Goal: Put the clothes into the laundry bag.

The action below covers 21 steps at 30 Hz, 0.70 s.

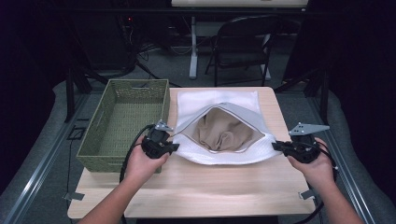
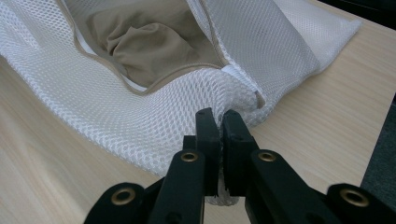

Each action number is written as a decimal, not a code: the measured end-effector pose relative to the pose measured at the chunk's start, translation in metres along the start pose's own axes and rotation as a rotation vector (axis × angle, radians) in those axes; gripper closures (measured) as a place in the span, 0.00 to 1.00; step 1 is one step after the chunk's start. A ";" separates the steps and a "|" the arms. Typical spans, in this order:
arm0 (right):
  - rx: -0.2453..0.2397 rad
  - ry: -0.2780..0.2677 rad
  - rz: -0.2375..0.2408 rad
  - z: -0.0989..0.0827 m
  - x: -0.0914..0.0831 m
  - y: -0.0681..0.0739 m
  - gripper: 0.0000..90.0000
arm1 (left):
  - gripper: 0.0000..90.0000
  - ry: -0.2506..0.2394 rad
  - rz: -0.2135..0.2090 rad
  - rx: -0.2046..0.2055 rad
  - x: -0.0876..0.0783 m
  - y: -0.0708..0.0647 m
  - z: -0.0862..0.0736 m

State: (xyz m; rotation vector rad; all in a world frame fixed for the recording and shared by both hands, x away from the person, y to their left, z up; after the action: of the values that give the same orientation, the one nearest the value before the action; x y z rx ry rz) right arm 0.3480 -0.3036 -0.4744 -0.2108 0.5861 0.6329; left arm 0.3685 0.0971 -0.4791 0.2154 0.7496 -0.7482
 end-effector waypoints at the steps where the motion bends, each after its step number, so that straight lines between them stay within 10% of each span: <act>1: 0.003 -0.005 -0.001 0.001 0.000 0.000 0.96 | 0.94 -0.001 -0.003 0.000 -0.001 0.000 0.001; 21: -0.057 0.082 0.006 0.026 -0.009 0.000 0.96 | 0.94 0.053 -0.007 0.007 -0.014 0.007 0.021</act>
State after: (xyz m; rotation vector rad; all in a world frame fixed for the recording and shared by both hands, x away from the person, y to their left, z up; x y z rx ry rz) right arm 0.3541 -0.2991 -0.4485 -0.2897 0.6482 0.6491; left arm 0.3776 0.1007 -0.4552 0.2400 0.7981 -0.7540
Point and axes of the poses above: each handheld gripper's, and its own axes: x roughly forward along the jaws, z roughly out of its top, y roughly to its left, the point moved 4 cm from there along x, roughly forward along the jaws, and after that the axes turned 7 degrees about -y, right-handed, at the moved point
